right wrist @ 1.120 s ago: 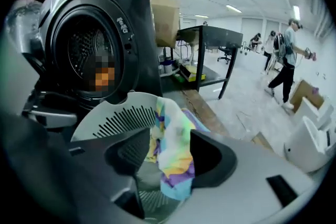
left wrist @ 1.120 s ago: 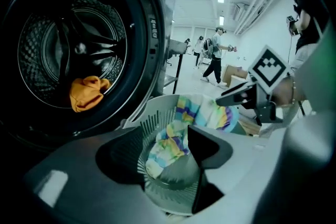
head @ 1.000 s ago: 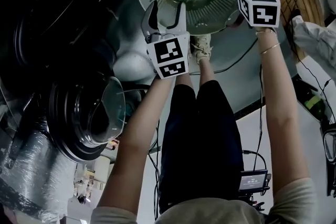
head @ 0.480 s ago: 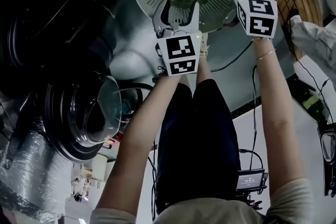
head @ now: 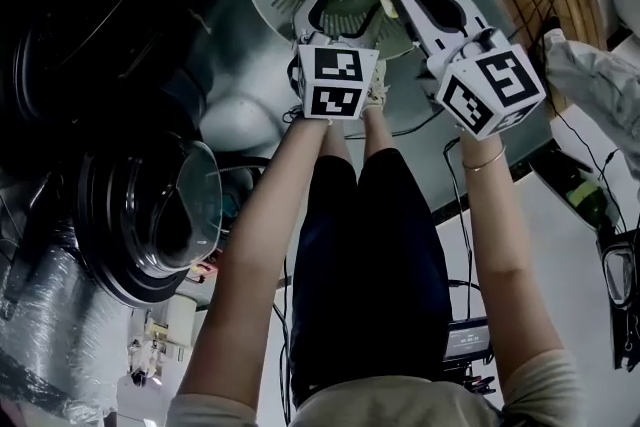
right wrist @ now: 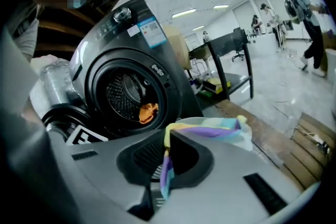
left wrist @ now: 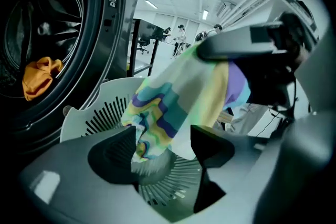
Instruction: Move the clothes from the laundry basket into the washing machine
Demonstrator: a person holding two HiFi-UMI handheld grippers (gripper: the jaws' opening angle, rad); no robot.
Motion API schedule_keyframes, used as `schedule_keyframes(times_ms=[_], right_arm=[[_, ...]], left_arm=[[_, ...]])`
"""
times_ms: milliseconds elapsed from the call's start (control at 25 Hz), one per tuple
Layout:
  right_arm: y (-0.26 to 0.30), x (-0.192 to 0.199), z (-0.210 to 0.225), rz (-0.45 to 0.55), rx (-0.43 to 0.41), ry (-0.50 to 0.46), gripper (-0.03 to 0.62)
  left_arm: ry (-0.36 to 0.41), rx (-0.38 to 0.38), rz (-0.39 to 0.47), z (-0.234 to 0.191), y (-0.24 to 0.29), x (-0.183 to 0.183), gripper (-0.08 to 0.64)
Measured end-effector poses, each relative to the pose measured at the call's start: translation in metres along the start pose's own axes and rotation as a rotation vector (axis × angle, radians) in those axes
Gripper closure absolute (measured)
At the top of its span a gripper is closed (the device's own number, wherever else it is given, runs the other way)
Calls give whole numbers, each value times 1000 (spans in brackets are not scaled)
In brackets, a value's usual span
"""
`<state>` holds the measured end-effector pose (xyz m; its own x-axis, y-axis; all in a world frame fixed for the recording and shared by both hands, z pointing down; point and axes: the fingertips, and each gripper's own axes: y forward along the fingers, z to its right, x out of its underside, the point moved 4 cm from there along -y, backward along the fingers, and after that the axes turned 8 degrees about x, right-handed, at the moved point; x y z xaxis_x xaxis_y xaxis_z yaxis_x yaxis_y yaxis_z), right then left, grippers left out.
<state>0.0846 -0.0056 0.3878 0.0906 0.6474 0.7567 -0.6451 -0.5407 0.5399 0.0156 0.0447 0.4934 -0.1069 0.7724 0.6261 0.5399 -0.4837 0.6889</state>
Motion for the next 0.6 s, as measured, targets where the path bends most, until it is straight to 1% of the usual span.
schedule_keyframes(times_ms=[80,160,280,360,400,440,480,520,600], right_arm=[[-5,-10,-18,16,-70,15,574],[-8,-18,-32,33,-124,28,574],[-16,-29,-50,73,-204,57,574],[-23,-37,-59,109,-258,87,574],[-25,-39,-62,122,-275,98,574],[-27,-41,-64,131,-280,99,574],[-28,-41,-64,136,-273,90,574],[-28,-41,-63,139,-253,73,574],[-27,-39,-55,139,-188,36,574]], left_arm=[[21,12,-22,1,5,2,246],[38,6,-27,-3,9,2,245],[27,-11,-32,-14,11,4,245],[19,-5,-33,-20,13,2,249],[21,0,-27,-22,13,0,272],[25,-2,-17,-25,12,-2,354],[28,-8,-6,-28,9,-4,509],[21,-9,4,-31,7,-6,540],[-41,1,21,-38,0,-6,541]])
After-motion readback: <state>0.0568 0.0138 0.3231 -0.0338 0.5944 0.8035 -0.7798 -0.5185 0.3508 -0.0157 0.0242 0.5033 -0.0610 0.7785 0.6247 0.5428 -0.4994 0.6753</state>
